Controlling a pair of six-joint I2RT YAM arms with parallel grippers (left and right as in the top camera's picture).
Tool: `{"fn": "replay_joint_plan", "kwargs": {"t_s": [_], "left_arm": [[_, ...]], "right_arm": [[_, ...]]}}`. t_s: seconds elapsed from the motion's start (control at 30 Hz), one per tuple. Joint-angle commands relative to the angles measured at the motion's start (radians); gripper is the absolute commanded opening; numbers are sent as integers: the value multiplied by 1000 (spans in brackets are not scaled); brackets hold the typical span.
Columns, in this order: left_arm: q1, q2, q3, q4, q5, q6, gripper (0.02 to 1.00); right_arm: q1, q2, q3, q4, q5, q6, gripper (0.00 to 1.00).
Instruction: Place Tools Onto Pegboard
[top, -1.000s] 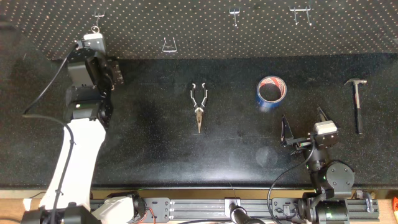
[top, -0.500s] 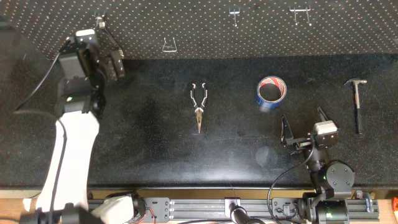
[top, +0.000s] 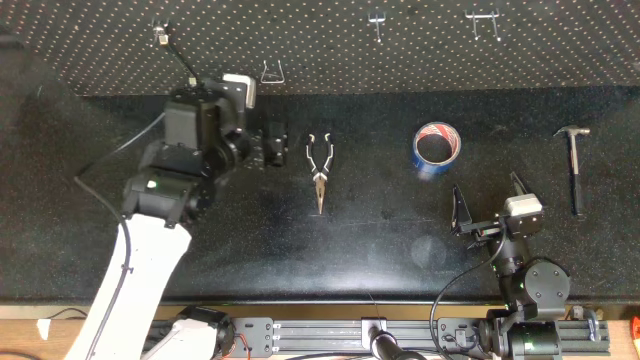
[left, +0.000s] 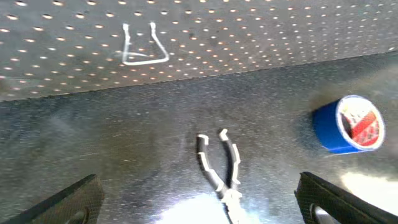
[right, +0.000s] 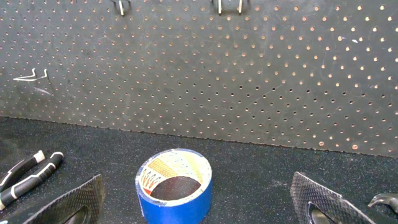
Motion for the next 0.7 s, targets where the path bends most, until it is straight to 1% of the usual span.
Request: {"fn": "replay_joint_plan", "kwargs": {"t_s": [0.03,0.7], "left_arm": [[-21,-4,15,-5,5,-65,996],[-21,-4,15,1,11,-77,996]], "right_arm": [[8,-6,-4,-5,2,-14,976],[8,-6,-4,-5,2,-14,976]]}}
